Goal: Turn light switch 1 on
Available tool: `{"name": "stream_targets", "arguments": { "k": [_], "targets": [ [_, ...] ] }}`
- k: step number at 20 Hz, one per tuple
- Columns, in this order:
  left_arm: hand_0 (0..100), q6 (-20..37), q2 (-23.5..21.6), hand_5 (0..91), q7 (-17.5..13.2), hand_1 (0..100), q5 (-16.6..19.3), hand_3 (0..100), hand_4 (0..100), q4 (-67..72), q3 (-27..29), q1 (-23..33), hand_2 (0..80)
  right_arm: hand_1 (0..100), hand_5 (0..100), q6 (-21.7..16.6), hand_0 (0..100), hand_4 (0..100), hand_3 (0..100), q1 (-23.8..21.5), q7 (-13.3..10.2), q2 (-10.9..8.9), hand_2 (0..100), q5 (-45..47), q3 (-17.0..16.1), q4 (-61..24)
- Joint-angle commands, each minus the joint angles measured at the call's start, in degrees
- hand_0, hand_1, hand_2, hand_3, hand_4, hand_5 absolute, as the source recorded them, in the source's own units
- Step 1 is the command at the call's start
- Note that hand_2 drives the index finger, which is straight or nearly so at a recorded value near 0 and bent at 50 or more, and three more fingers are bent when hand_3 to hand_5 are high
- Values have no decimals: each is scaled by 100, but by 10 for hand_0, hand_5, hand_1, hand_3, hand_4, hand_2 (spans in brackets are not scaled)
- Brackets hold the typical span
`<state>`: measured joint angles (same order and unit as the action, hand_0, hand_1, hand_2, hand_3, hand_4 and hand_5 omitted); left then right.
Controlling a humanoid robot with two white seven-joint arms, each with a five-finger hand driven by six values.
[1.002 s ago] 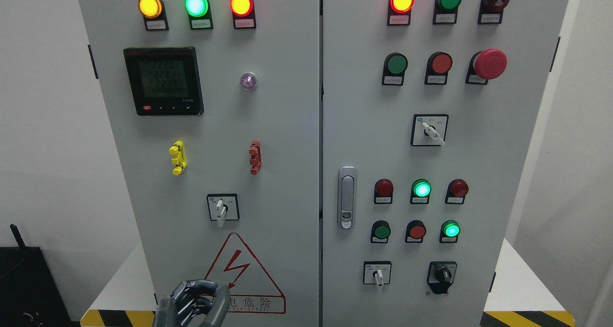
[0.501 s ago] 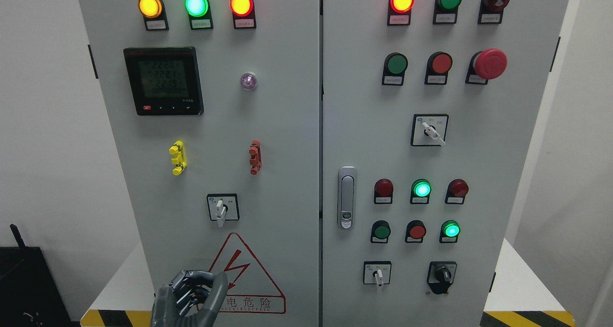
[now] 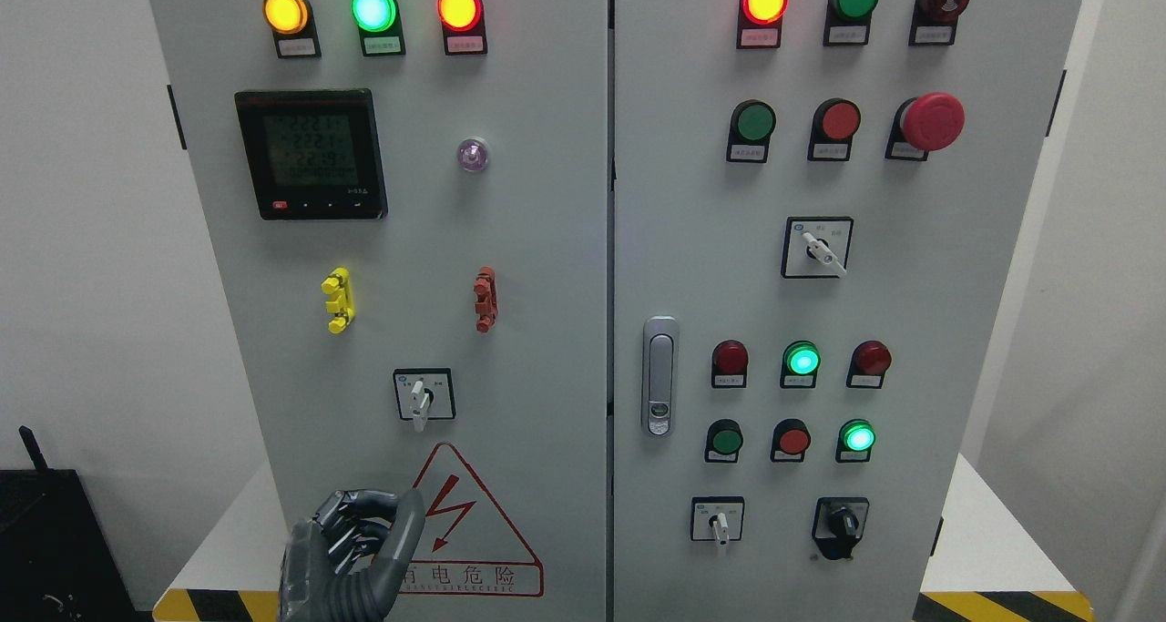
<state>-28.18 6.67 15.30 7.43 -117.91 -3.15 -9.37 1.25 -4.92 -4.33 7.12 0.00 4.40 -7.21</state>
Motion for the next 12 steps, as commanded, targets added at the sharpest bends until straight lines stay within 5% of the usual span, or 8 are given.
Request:
{"name": "stream_targets", "arguments": {
  "k": [1, 12],
  "targets": [
    [270, -100, 54, 550, 52, 686, 4, 664, 723, 14, -54, -196, 527, 0, 0, -2, 0, 0, 0, 0, 2, 0, 0, 141, 0, 0],
    [178, -250, 72, 551, 140, 650, -5, 644, 719, 40, -124, -434, 508, 0, 0, -2, 0, 0, 0, 0, 2, 0, 0, 141, 0, 0]
  ]
}}
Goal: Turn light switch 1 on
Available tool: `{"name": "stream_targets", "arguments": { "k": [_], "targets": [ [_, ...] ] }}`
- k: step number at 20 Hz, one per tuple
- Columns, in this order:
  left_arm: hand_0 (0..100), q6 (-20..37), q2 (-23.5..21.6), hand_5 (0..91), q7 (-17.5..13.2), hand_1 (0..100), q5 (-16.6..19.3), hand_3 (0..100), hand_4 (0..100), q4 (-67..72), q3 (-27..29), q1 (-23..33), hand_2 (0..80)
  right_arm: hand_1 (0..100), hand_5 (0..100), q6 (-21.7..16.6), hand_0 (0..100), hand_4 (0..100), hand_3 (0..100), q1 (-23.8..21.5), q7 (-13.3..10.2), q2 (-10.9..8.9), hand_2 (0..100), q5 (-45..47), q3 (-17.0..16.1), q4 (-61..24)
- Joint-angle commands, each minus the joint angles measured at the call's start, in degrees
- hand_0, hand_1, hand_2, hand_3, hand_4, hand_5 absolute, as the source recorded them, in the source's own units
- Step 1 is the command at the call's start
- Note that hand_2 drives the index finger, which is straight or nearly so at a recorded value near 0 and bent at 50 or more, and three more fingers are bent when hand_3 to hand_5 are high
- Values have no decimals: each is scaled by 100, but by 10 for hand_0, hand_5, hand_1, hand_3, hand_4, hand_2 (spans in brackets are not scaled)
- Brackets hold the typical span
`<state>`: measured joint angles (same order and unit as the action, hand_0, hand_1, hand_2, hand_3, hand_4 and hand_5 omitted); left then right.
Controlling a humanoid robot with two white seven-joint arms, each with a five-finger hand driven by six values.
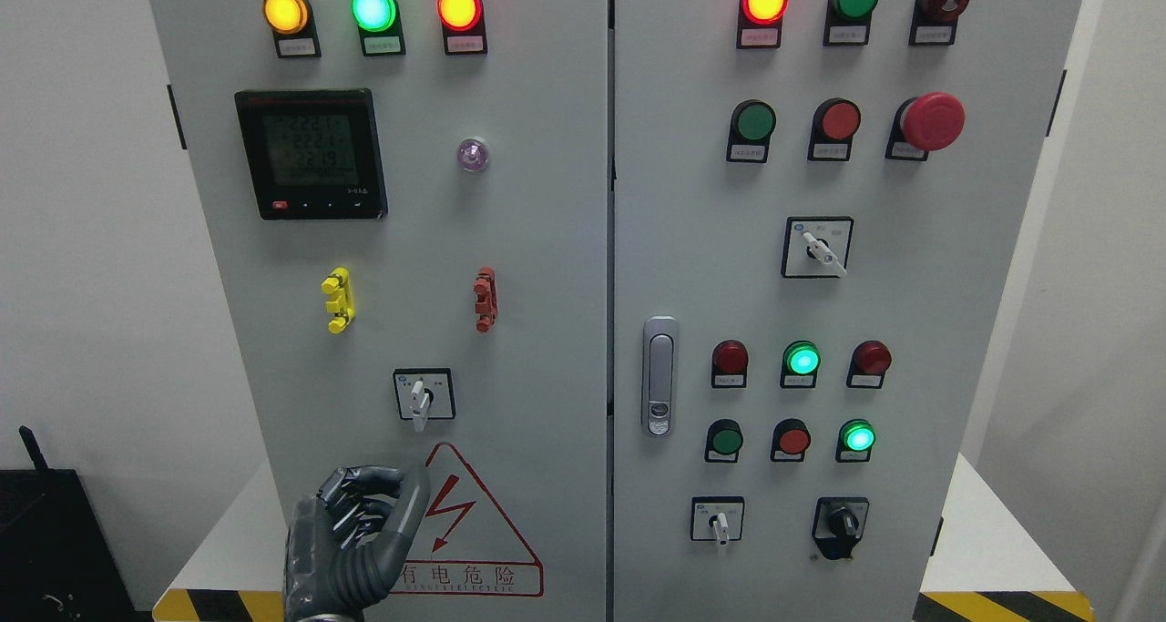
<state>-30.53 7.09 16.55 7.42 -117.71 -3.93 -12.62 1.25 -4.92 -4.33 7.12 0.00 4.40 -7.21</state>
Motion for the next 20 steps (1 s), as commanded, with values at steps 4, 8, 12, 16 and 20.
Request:
{"name": "stream_targets", "arguments": {
  "k": [4, 8, 12, 16, 20],
  "targets": [
    [168, -23, 38, 549, 85, 647, -3, 641, 718, 29, -37, -126, 506, 0, 0, -2, 0, 0, 0, 0, 2, 0, 0, 140, 0, 0],
    [163, -58, 47, 551, 85, 647, -3, 640, 718, 47, -20, -196, 506, 0, 0, -2, 0, 0, 0, 0, 2, 0, 0, 140, 0, 0],
    [154, -173, 65, 550, 85, 649, -3, 640, 718, 73, -11, -293, 507, 0, 0, -2, 0, 0, 0, 0, 2, 0, 0, 140, 0, 0],
    [151, -234, 74, 551, 85, 649, -3, 640, 720, 82, 24, -337, 507, 0, 0, -2, 0, 0, 0, 0, 2, 0, 0, 140, 0, 0],
    [148, -243, 74, 551, 85, 649, -12, 641, 720, 117, 42, -398, 508, 0, 0, -2, 0, 0, 0, 0, 2, 0, 0, 140, 0, 0]
  ]
}}
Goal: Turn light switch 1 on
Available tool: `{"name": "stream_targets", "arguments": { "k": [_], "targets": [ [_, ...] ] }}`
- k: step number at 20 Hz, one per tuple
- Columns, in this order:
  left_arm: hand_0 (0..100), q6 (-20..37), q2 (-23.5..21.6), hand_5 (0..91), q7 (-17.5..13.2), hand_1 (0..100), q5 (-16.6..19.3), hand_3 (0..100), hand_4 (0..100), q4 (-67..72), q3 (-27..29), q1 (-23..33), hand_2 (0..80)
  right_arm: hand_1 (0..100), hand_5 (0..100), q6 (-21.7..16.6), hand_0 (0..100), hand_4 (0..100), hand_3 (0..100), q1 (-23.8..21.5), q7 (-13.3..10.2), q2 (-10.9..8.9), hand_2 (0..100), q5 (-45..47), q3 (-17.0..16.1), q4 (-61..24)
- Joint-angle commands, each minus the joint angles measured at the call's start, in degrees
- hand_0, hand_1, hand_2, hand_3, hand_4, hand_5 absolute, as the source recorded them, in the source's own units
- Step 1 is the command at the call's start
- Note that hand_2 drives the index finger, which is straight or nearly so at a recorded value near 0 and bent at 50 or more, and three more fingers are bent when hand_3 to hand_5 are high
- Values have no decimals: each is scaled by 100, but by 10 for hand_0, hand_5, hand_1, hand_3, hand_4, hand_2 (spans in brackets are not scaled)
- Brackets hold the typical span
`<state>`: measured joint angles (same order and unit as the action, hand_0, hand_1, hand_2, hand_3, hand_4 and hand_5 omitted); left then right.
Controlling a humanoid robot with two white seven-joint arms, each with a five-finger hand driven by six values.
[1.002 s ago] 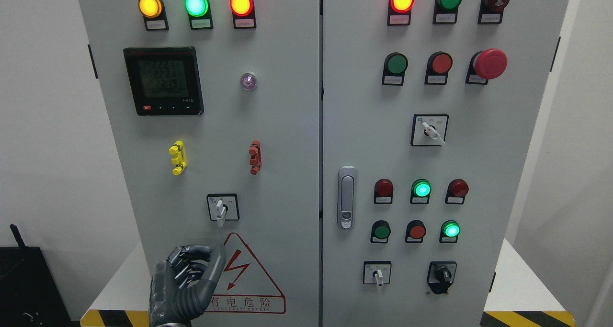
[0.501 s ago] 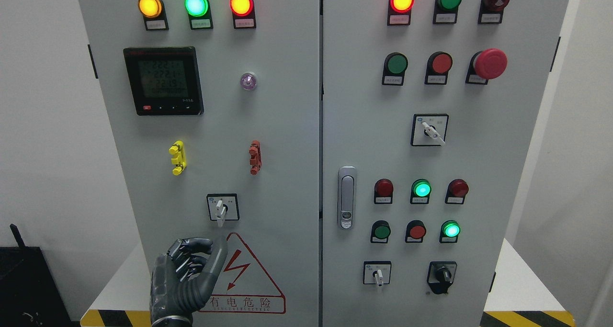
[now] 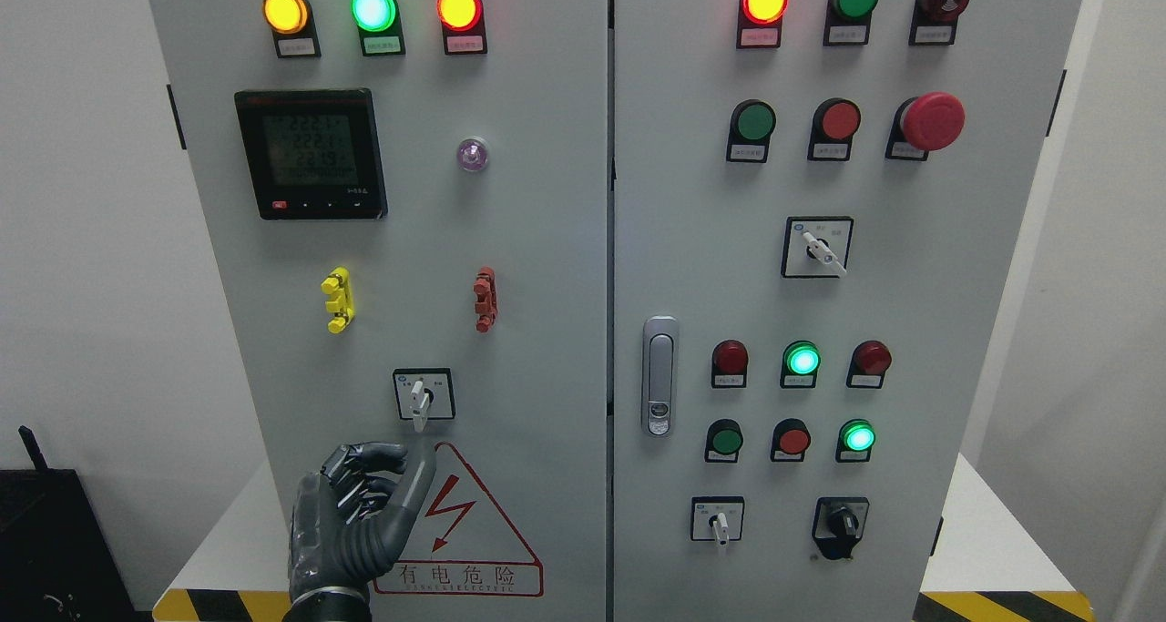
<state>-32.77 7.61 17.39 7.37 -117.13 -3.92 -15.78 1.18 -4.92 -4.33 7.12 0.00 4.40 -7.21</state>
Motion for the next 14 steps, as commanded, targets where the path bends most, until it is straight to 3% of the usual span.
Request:
{"name": "stream_targets", "arguments": {
  "k": [1, 14],
  "targets": [
    [148, -19, 22, 551, 1, 650, 1, 641, 721, 76, 41, -127, 508, 0, 0, 5, 0, 0, 0, 0, 2, 0, 0, 141, 0, 0],
    [157, -116, 30, 556, 1, 650, 1, 634, 725, 112, 146, -198, 507, 0, 0, -4, 0, 0, 0, 0, 2, 0, 0, 141, 0, 0]
  ]
}}
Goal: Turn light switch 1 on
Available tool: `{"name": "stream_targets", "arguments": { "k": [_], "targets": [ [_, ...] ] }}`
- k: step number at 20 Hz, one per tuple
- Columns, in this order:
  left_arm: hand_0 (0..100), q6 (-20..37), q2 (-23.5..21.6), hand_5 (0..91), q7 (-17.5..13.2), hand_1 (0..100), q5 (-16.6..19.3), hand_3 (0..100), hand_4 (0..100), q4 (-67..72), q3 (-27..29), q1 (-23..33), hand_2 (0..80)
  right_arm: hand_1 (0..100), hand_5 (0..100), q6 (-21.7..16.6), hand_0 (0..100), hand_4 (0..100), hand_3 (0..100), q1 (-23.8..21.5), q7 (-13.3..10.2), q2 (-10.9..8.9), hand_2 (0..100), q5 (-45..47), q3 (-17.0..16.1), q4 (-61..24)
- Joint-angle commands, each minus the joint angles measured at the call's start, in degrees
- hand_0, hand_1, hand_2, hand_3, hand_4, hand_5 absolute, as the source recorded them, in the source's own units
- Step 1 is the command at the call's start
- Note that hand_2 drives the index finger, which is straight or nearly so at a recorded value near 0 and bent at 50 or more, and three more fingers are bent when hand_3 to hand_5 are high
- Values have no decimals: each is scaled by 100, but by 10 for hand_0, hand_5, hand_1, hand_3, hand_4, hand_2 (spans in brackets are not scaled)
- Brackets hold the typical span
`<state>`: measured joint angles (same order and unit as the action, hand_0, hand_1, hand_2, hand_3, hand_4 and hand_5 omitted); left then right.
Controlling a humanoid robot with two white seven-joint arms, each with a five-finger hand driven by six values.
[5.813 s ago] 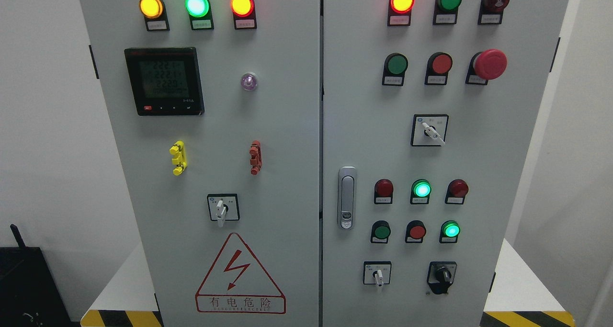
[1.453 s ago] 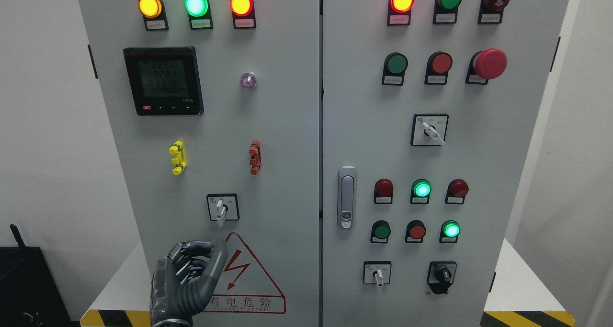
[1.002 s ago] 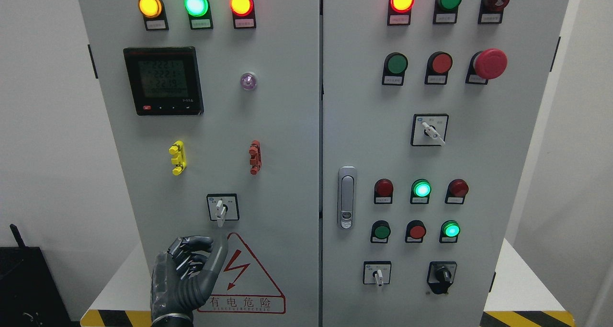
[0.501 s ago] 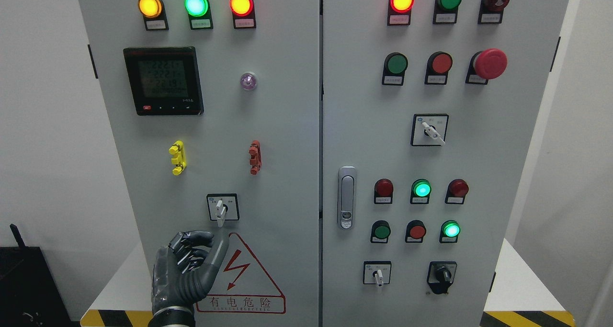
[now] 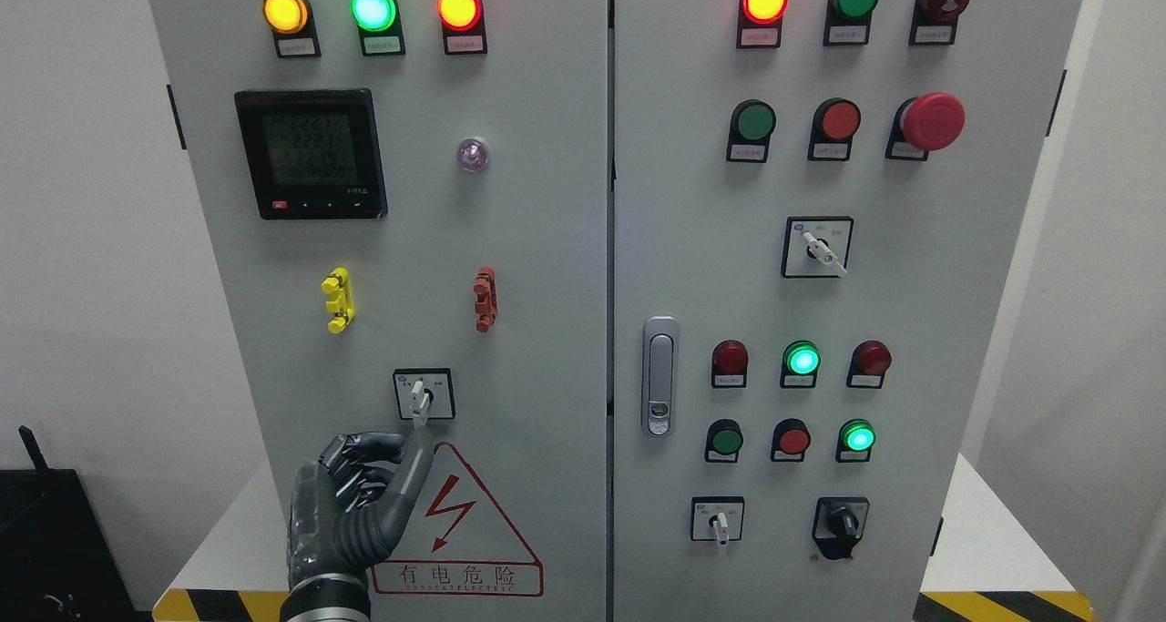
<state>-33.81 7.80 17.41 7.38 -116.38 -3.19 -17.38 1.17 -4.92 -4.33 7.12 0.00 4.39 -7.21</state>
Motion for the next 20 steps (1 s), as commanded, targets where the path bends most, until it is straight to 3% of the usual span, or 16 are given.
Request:
{"name": "stream_targets", "arguments": {
  "k": [1, 20],
  "targets": [
    [158, -21, 11, 556, 0, 651, 0, 633, 725, 36, 73, -63, 507, 0, 0, -3, 0, 0, 0, 0, 2, 0, 0, 141, 0, 0],
    [173, -205, 38, 562, 17, 654, 9, 632, 724, 212, 20, -336, 506, 0, 0, 6, 0, 0, 0, 0, 2, 0, 0, 141, 0, 0]
  ]
}}
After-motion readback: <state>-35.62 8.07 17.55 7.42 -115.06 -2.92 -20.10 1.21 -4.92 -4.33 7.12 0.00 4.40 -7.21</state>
